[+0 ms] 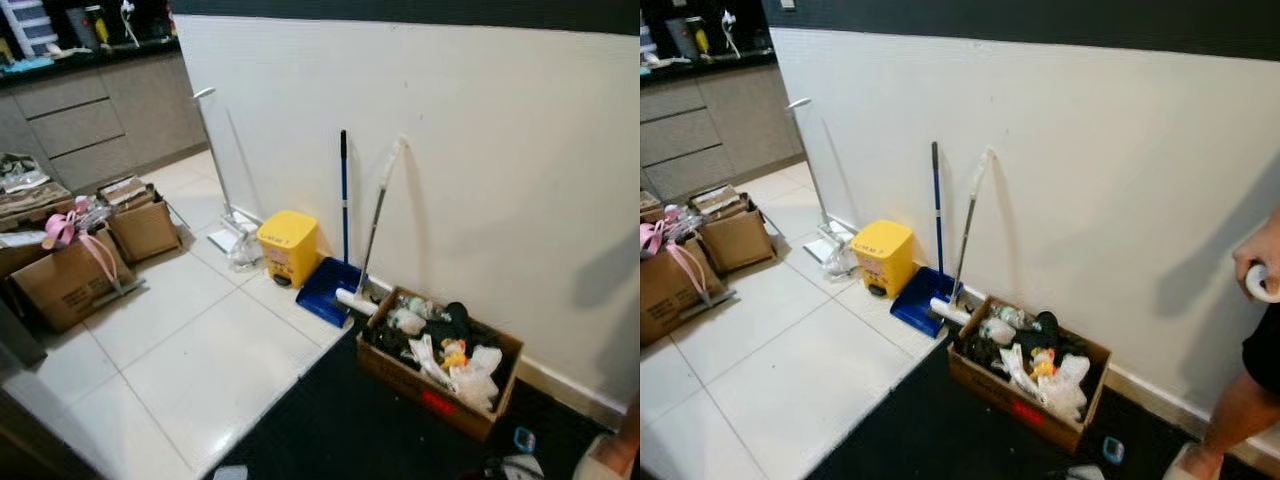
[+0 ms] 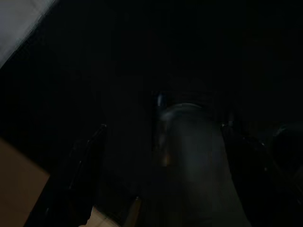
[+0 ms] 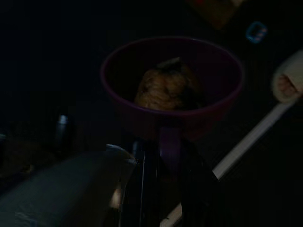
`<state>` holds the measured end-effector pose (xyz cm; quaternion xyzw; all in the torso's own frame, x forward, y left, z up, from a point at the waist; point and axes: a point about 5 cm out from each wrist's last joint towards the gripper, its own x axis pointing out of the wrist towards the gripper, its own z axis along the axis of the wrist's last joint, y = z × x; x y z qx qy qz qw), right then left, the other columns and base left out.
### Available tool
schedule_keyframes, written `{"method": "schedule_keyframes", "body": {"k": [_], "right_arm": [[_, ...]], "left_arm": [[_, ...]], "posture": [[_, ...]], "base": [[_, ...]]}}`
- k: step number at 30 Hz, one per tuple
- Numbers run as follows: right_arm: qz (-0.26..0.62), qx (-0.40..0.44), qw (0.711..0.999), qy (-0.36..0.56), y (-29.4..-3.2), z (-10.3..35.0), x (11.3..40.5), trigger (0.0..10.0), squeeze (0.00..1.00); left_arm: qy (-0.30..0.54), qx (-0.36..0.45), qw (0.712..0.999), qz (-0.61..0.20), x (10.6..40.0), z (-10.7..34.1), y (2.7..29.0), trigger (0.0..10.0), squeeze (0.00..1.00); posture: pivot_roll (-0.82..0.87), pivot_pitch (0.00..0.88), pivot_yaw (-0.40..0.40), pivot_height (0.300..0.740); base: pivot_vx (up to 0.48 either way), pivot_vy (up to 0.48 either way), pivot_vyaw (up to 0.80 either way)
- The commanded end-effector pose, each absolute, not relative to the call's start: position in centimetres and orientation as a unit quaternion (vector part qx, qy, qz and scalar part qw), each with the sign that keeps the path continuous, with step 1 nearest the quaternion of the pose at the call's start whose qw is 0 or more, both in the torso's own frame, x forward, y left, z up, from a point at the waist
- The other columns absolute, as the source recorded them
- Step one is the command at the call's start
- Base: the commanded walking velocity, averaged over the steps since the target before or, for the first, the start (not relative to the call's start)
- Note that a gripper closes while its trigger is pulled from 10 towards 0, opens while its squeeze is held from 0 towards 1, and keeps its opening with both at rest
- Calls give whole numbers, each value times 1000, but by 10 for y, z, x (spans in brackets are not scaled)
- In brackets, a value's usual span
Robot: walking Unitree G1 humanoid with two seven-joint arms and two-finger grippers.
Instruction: Restocking fridge
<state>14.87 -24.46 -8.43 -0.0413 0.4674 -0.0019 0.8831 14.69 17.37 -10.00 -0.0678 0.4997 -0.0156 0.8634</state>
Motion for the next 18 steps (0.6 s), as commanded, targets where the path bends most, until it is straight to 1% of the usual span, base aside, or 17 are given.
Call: {"method": "schedule_keyframes", "body": {"k": [1, 6, 18], "right_arm": [[2, -32, 888, 459, -239, -84, 154, 10000, 0], [-3, -26, 881, 472, -237, -87, 147, 10000, 0], [-5, -24, 876, 482, -235, -90, 141, 10000, 0]], "left_arm": [[511, -63, 857, -10, 140, -102, 178, 10000, 0], [510, -54, 858, -14, 140, -102, 178, 10000, 0], [509, -54, 859, -13, 140, -102, 179, 10000, 0]], "posture": [[-68, 0, 11, 740], [-67, 0, 13, 740], [-67, 0, 13, 740]], "base": [[0, 0, 763], [0, 0, 763], [0, 0, 763]]}}
